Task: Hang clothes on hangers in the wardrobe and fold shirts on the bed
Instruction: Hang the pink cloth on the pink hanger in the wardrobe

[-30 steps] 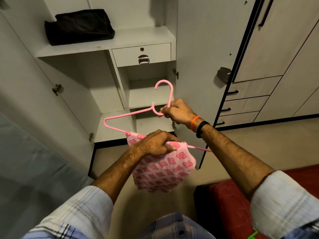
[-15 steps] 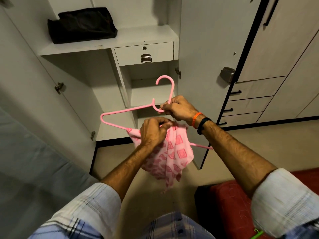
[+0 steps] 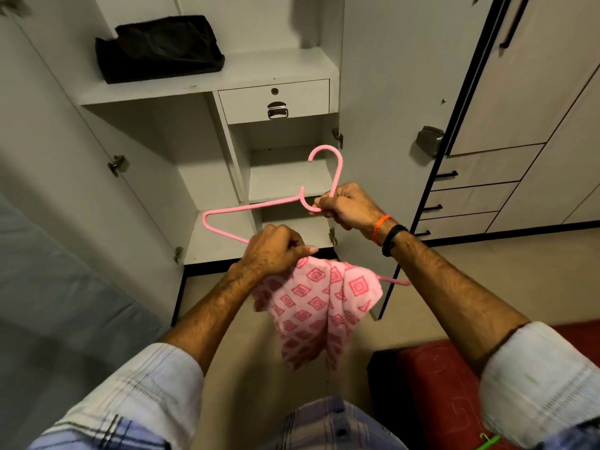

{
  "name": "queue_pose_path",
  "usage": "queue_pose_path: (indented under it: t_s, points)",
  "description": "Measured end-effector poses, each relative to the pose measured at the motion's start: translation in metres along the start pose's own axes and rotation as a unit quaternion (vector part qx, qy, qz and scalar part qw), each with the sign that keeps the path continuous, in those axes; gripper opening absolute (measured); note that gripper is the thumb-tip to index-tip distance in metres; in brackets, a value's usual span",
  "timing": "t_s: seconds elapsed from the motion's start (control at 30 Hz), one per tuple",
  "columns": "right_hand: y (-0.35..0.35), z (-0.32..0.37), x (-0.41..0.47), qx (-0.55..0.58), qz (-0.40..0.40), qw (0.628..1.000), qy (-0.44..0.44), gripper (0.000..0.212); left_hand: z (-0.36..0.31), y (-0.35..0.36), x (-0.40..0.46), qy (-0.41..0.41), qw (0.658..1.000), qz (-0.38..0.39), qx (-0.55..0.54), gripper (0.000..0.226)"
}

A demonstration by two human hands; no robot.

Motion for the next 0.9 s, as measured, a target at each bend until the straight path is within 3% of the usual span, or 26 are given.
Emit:
queue_pose_path:
  t_s: [0.17, 0.3, 0.5, 0.63, 0.7, 0.77, 0.9]
  points:
    - [-0.001, 0.0, 0.005, -0.01, 0.003, 1.0, 0.003, 0.027, 0.024, -0.011, -0.015, 0.035, 0.999, 0.013, -0.028, 0.036]
    - [0.005, 0.002, 0.008, -0.021, 0.011, 1.0, -0.001, 0.028, 0.03, -0.015, -0.021, 0.048, 0.997, -0.021, -0.048, 0.028]
    - [0.014, 0.003, 0.009, -0.088, 0.04, 0.995, -0.004, 0.032, 0.029, -0.028, -0.013, 0.07, 0.986, -0.147, -0.032, 0.016]
    - [0.012, 0.007, 0.009, -0.032, 0.04, 0.999, -0.014, 0.035, 0.018, -0.037, -0.011, 0.138, 0.956, -0.236, 0.108, 0.014]
    - [0.012, 0.009, 0.007, -0.034, 0.042, 0.998, -0.018, 0.035, 0.013, -0.033, -0.005, 0.131, 0.965, -0.164, 0.159, 0.021]
    - [0.014, 0.011, 0.006, -0.041, 0.04, 0.998, -0.02, 0.035, 0.013, -0.028, 0.001, 0.089, 0.981, -0.095, 0.146, 0.027]
    - [0.018, 0.014, 0.007, -0.049, 0.034, 0.998, -0.025, 0.031, -0.004, -0.014, -0.001, 0.084, 0.994, 0.053, -0.049, 0.022]
Point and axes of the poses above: each hand's wrist, its own x-axis towards the middle knuckle, its own y-axis out of the palm, z = x × y, the point moved 4 cm from there along x, towards the middle knuckle, and after that the axes turned 4 degrees about x, right-handed, at the moved point
